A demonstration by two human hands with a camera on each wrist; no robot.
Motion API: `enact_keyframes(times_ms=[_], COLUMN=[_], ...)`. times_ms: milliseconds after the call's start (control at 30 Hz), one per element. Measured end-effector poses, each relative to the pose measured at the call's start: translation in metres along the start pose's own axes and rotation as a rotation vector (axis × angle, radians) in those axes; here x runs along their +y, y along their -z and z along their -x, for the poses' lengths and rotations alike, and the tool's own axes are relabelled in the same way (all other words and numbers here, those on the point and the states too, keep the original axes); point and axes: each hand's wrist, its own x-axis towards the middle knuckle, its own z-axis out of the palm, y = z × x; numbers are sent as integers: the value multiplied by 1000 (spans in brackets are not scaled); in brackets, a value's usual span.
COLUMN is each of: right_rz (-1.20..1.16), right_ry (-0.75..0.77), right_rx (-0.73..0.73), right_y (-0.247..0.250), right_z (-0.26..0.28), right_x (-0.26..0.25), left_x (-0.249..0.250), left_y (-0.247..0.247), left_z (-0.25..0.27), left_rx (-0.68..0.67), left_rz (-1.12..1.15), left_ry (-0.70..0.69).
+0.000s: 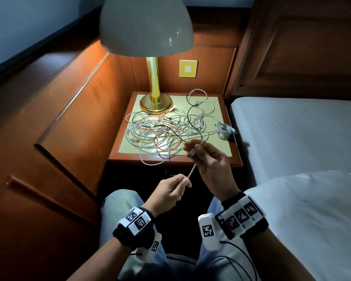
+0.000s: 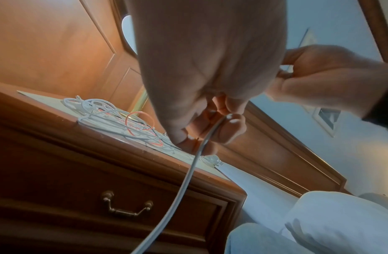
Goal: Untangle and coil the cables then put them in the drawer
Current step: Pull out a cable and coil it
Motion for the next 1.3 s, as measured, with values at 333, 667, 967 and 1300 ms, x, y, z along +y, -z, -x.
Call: enact_keyframes(times_ms=[333,667,967,1300], right_rz=[807,234,-53,-35], right_ry=[-33,-423,-547,-271], right_rx=[-257,-265,-276,-244], right_y=[31,27,17,-1], right_z=[10,23,26,16], right_x=[23,26,21,-3], left_x=[17,36,43,15], left_y=[31,34,33,18], left_z=[-10,-19,-19,-7], left_rx=[189,167,12,60], left_rz=[-327,-133,377,309], left_ry=[-329,-264,43,33])
